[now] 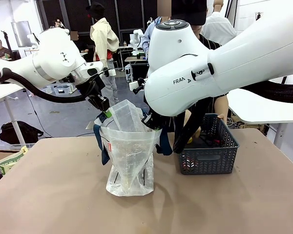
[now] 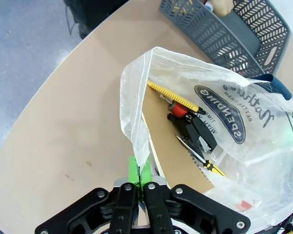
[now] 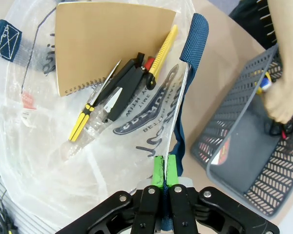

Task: Transfer purchased items from the store into the shopping bag.
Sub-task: Move the Reusable shopping bag to the right side of the table.

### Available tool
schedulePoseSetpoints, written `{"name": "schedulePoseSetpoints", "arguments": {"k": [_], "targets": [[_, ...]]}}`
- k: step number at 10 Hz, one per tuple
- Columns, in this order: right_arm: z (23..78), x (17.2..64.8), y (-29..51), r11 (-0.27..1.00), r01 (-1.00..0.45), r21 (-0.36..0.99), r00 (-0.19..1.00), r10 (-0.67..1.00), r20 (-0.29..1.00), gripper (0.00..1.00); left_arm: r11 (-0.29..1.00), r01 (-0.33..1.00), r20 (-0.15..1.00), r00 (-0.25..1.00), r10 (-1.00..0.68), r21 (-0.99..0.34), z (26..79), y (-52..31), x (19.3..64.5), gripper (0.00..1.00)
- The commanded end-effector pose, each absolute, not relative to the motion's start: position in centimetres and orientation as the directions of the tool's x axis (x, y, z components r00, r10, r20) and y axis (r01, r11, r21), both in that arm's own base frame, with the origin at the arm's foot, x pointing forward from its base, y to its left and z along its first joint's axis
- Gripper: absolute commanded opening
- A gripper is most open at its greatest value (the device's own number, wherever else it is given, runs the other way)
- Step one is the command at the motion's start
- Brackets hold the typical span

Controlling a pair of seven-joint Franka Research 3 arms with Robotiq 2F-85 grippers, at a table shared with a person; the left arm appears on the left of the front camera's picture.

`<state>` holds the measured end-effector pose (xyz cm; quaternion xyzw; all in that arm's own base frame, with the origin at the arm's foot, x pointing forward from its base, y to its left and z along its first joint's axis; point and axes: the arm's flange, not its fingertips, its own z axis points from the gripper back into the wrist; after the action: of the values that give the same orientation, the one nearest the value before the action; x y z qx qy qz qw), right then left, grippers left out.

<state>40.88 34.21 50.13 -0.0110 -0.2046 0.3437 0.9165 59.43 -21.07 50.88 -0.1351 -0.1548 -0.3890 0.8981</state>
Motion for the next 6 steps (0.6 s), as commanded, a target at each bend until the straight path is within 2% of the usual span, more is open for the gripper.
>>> {"name": "schedulePoseSetpoints", "arguments": {"k": [1, 6], "targets": [[50.23, 40.82, 34.08, 0.763, -0.627, -0.154, 0.679, 0.633, 0.371, 0.0, 0.668, 0.736, 0.387, 0.65, -0.653, -0.11, 50.88, -20.79, 59.11, 0.0], [50.23, 40.82, 34.08, 0.763, -0.627, -0.154, 0.679, 0.633, 0.371, 0.0, 0.668, 0.736, 0.387, 0.65, -0.653, -0.11, 50.88, -20.79, 59.11, 0.0]]}}
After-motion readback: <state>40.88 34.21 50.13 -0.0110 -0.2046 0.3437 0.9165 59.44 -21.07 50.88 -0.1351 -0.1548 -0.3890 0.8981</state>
